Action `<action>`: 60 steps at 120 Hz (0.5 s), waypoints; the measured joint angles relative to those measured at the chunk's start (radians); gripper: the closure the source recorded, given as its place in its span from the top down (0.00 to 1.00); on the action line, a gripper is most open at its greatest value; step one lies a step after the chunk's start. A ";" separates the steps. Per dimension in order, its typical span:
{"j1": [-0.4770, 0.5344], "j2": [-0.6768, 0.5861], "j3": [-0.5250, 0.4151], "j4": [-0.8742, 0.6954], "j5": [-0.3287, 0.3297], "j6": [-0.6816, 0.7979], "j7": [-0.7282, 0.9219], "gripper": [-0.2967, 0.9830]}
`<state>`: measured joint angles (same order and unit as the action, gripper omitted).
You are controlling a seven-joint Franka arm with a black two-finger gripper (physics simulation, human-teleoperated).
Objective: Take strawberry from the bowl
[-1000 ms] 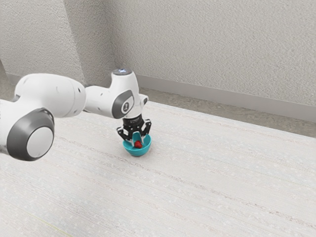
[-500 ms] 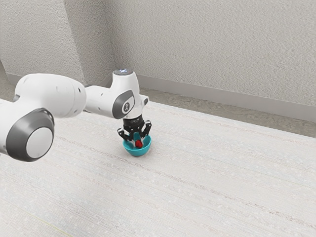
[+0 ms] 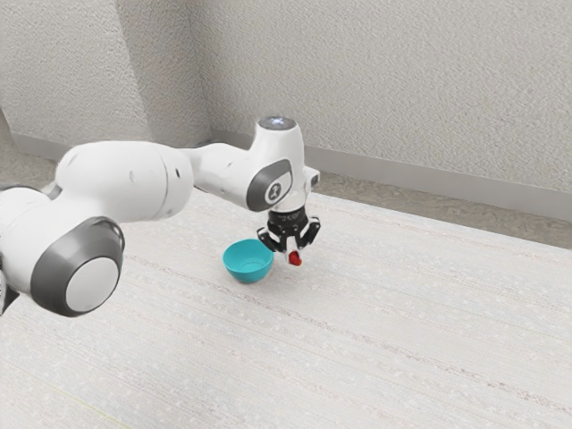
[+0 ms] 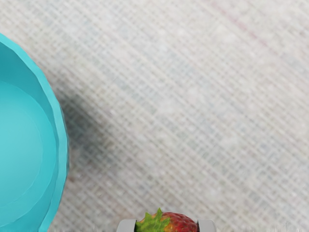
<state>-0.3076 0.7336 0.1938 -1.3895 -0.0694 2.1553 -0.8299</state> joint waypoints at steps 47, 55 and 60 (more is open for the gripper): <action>-0.043 -0.219 0.007 -0.087 0.024 -0.093 0.031 0.57; -0.059 -0.469 -0.007 -0.197 0.082 -0.166 0.088 0.63; -0.083 -0.601 -0.012 -0.255 0.106 -0.212 0.135 0.65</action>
<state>-0.3905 0.1328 0.1822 -1.6447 0.0364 1.9429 -0.6947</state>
